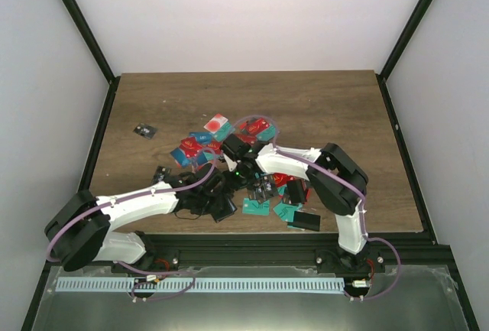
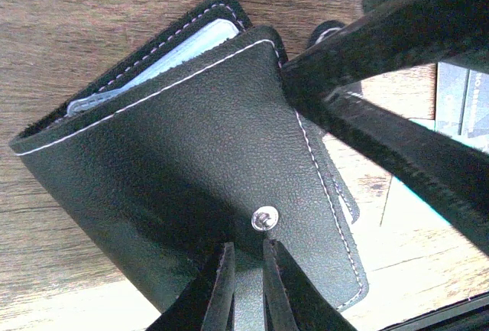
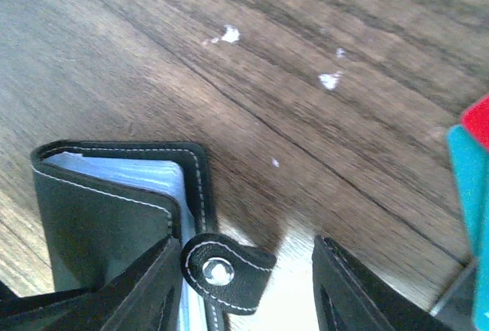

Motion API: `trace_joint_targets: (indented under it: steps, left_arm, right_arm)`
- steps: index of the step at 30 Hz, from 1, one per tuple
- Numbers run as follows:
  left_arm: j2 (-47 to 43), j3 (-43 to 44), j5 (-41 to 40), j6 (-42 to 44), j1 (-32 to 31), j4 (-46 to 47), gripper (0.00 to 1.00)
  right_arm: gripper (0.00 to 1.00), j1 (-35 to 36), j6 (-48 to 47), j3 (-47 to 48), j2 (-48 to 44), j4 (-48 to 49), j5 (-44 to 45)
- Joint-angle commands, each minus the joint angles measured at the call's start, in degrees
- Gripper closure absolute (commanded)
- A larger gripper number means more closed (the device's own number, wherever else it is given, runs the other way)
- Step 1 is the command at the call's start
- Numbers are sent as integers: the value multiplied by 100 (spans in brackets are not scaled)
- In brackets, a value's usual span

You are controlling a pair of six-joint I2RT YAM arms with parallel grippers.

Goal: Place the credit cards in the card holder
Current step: Close the card holder at the center of the board.

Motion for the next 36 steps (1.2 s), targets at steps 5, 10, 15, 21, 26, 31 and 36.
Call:
trace_joint_targets:
  steps: [5, 10, 15, 21, 26, 31, 36]
  left_arm:
    - [221, 104, -150, -28, -16, -42, 86]
    - [272, 147, -148, -37, -21, -20, 86]
    - [296, 154, -139, -62, -18, -5, 86]
    - [317, 191, -148, -68, -21, -3, 86]
    - [319, 230, -163, -81, -20, -14, 87]
    - [297, 299, -192, -108, -15, -50, 86]
    - [366, 534, -212, -194, 1, -173, 86]
  right_arm:
    - [60, 35, -108, 60, -389, -281, 540]
    - [75, 35, -86, -17, -530, -269, 614]
    - [85, 35, -79, -68, -532, -289, 610]
    - [93, 35, -74, -135, -538, -262, 618]
    - [97, 35, -72, -162, -535, -315, 667]
    - [99, 35, -18, -360, -676, -234, 702]
    - [99, 35, 36, -634, -971, 56, 502]
